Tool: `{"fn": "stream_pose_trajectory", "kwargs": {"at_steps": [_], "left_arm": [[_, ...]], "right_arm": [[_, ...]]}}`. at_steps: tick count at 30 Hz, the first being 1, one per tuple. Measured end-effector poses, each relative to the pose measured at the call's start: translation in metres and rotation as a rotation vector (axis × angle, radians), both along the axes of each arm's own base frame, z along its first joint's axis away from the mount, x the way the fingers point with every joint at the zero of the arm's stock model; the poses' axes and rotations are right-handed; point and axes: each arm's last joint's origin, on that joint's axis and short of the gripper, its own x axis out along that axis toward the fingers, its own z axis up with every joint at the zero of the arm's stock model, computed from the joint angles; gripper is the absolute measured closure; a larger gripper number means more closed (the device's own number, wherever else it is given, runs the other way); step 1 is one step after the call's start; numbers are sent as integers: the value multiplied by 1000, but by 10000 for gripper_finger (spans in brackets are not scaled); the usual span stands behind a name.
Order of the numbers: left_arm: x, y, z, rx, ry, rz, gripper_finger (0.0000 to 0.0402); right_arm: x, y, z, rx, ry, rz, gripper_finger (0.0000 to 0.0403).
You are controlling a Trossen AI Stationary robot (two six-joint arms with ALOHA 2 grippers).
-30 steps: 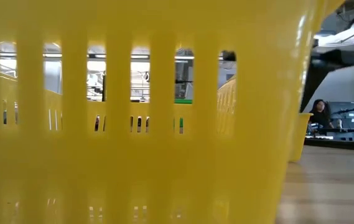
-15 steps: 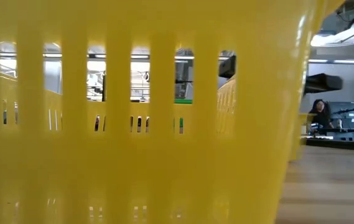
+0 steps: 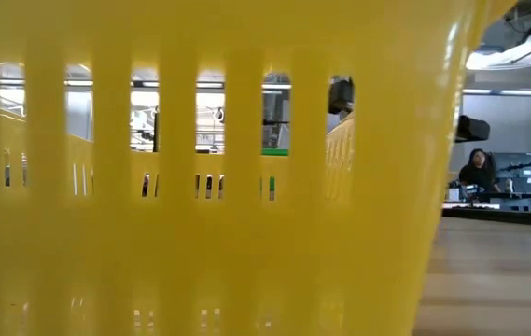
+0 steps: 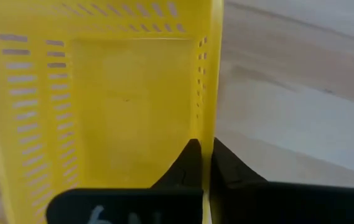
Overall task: Stack baskets on shelf by color
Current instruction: Put the top yellow basket on the shelf
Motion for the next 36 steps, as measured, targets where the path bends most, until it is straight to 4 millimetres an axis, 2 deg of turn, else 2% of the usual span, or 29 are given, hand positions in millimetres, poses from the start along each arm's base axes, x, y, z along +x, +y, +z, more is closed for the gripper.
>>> {"fn": "stream_pose_trajectory", "kwargs": {"at_steps": [9,20,23,26,32,36], "left_arm": [[0,0,0,-5,-3,5,401],[0,0,0,-19,-12,22,402],[0,0,0,-22,-13,25,401],[0,0,0,-32,-19,36,402],[0,0,0,-37,-22,42,402],[0,0,0,-39,-22,41,401]], "right_arm": [[3,0,1,16,-24,38,380],[2,2,1,53,-17,141,294],[5,1,2,53,-44,172,283],[13,-4,4,57,-119,160,297],[33,-26,12,12,-317,169,344],[34,-36,12,-10,-319,189,386]]}}
